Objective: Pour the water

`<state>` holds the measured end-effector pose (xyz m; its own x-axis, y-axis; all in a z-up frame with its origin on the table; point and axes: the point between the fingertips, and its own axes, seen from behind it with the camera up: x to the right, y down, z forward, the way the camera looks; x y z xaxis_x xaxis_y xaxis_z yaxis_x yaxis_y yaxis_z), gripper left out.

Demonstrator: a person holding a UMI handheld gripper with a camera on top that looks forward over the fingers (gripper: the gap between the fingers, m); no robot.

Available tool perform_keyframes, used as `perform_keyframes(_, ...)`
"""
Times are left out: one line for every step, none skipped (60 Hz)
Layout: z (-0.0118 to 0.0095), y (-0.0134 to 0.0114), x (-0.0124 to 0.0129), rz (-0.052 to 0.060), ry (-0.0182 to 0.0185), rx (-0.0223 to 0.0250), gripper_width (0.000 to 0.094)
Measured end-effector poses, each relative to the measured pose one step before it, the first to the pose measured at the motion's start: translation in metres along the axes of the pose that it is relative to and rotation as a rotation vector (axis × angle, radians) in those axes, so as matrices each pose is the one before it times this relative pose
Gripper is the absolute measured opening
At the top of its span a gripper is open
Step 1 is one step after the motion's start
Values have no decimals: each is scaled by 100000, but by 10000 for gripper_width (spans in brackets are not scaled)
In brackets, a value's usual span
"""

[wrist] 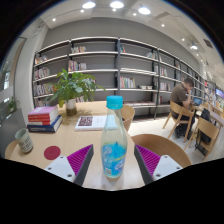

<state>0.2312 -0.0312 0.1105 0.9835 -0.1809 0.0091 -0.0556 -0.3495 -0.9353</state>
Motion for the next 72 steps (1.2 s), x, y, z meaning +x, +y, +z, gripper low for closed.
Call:
perform_keyframes(585, -58, 172, 390, -113, 361, 841)
perform_keyframes(559, -66, 144, 333, -207, 467, 840)
perform_keyframes(689, -220, -92, 286, -394, 413, 838)
perform_keyframes(462, -1, -66, 102, -628, 466, 835)
perform_keyframes(475, 16, 75, 31, -354, 274, 832)
perform_keyframes(493, 17, 94, -114, -86, 225, 829)
perform_keyframes(411, 4, 107, -52, -19, 323, 828)
perform_keyframes(326, 27, 162, 32, -287, 470, 822)
perform_keyframes(537, -13, -124, 63, -351, 527, 814)
perform_keyframes(329, -40, -90, -48, -740, 656, 795)
perform_keyframes(315, -64, -83, -98, -690, 789, 789)
perform_keyframes(275, -110, -24, 46, -300, 993, 681)
perform_keyframes(215, -170, -175, 349, -821, 1185, 618)
perform_keyframes(-64, -121, 278, 291, 202, 886, 560)
perform_keyframes(688, 189, -224, -60, 743, 831, 561)
perform_keyframes(93, -84, 54, 37, 492, 896, 557)
perform_keyframes(92, -4, -39, -83, 304, 456, 544)
perform_keyframes(45, 18, -122, -156, 65, 418, 537)
perform_keyframes(30, -74, -72, -111, 172, 800, 523)
perform_keyframes(15, 1, -38, 101, 218, 501, 516)
perform_keyframes(-320, -161, 364, 7, 121, 891, 496)
perform_keyframes(105, -54, -154, -327, 561, 770, 486)
perform_keyframes(-11, -81, 18, -583, 301, 704, 468)
perform_keyframes(-3, -122, -9, -681, -51, 875, 451)
perform_keyframes(44, -95, -72, -625, -119, 772, 433)
perform_keyframes(73, -35, -47, -712, 20, 482, 419)
perform_keyframes(64, 14, -74, -590, -98, 649, 403)
perform_keyframes(131, -25, -180, -553, -110, 156, 386)
perform_keyframes(82, -66, -53, -525, 17, 151, 371)
perform_keyframes(56, -43, -38, -820, 64, 174, 369)
perform_keyframes(83, -49, -128, -1151, -224, 114, 356)
perform_keyframes(94, -61, -154, -1345, -284, 65, 356)
perform_keyframes(102, 13, -149, -1139, -228, -304, 357)
perform_keyframes(110, -31, -99, -873, 109, -257, 357)
perform_keyframes(62, 54, 42, -626, 438, -92, 357)
perform_keyframes(-38, 12, -254, -620, 271, -129, 356)
perform_keyframes(100, -24, -103, -786, -57, -312, 355)
perform_keyframes(98, -37, -104, -982, 71, -538, 355)
perform_keyframes(64, -85, -21, -1099, 521, -330, 354)
perform_keyframes(32, -259, 35, -1277, 792, 224, 354)
perform_keyframes(37, -226, -45, -1525, 612, 96, 354)
perform_keyframes(24, -198, -158, -1676, 167, -161, 354)
perform_keyframes(-26, -263, -168, -1623, 120, -53, 354)
perform_keyframes(198, -283, -220, -1451, 199, 215, 354)
perform_keyframes(-87, -456, -399, -1780, 299, 216, 354)
perform_keyframes(-25, -387, -327, -1947, 33, -62, 354)
perform_keyframes(-20, -421, -387, -2326, -2, -197, 354)
perform_keyframes(-23, -459, -382, -2752, 99, -127, 354)
perform_keyframes(-62, -564, -368, -2982, 373, 91, 354)
perform_keyframes(-36, -599, -390, -3081, 350, 218, 355)
perform_keyframes(-42, -560, -436, -3200, 67, 59, 354)
perform_keyframes(5, -519, -403, -3122, -505, 67, 354)
perform_keyframes(-493, -767, -126, -3347, -824, -12, 354)
perform_keyframes(-91, -802, -775, -3015, -203, 57, 355)
perform_keyframes(-65, -766, -632, -2995, -516, 383, 353)
perform_keyframes(-28, -656, -656, -3377, -574, 159, 355)
perform_keyframes(-33, -616, -663, -3728, -525, -214, 354)
perform_keyframes(12, -610, -658, -3788, -596, -242, 355)
perform_keyframes(35, -635, -651, -3590, -583, -130, 356)
perform_keyframes(39, -676, -586, -3554, -619, 95, 355)
perform_keyframes(-4, -506, -536, -3921, -931, -3, 354)
perform_keyframes(-69, -711, -665, -4193, -630, -283, 354)
perform_keyframes(-32, -752, -488, -3771, -505, 157, 356)
perform_keyframes(-38, -821, -420, -3243, -229, 600, 355)
perform_keyframes(-9, -839, -453, -3197, -302, 768, 356)
perform_keyframes(26, -751, -476, -3699, -458, 336, 354)
perform_keyframes(38, -629, -316, -3779, -260, -24, 354)
perform_keyframes(55, -625, -287, -3594, 61, -103, 356)
perform_keyframes(75, -622, -282, -3597, 40, -54, 355)
perform_keyframes(132, -348, -235, -3935, -466, 50, 355)
perform_keyframes(718, -131, -453, -4111, -500, -166, 355)
perform_keyframes(-194, -736, -184, -3692, -338, -402, 356)
